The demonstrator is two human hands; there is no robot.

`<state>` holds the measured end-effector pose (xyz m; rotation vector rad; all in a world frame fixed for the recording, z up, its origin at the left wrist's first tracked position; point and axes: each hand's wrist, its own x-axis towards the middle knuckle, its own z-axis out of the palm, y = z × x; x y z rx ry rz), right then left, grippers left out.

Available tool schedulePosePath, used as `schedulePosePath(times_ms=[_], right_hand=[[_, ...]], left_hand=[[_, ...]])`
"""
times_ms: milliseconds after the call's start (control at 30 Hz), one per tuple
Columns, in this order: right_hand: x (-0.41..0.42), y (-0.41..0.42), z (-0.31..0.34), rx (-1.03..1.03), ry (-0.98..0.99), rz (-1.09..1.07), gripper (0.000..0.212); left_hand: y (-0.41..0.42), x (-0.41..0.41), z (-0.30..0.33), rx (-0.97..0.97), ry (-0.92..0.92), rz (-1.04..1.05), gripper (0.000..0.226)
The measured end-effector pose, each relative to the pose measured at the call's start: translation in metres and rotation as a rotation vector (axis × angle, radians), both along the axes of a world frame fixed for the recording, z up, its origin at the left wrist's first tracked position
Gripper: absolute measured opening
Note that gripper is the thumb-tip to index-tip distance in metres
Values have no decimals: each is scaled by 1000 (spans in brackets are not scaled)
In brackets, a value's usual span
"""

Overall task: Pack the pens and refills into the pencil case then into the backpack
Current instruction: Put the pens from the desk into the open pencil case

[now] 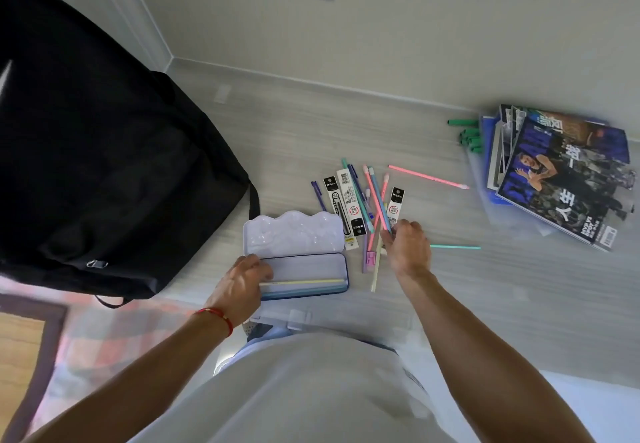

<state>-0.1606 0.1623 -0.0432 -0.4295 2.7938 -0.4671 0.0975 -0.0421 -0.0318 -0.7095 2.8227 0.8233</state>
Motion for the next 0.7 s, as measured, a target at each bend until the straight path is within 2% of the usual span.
schedulePosePath(times_ms=[167,333,567,700], right_hand=[[-17,9,-7,-170,-129,-72,28],[-14,31,-8,-311,-133,-135,22],[0,47,-2,-434,-134,142,11],[5,39,7,-368,-216,360,8]], left_hand=[[7,-3,5,48,13,-5,40],[7,-3,5,79,25,13,49],[6,-2,3,101,-34,36,45],[3,-4,6,132,-46,76,41]])
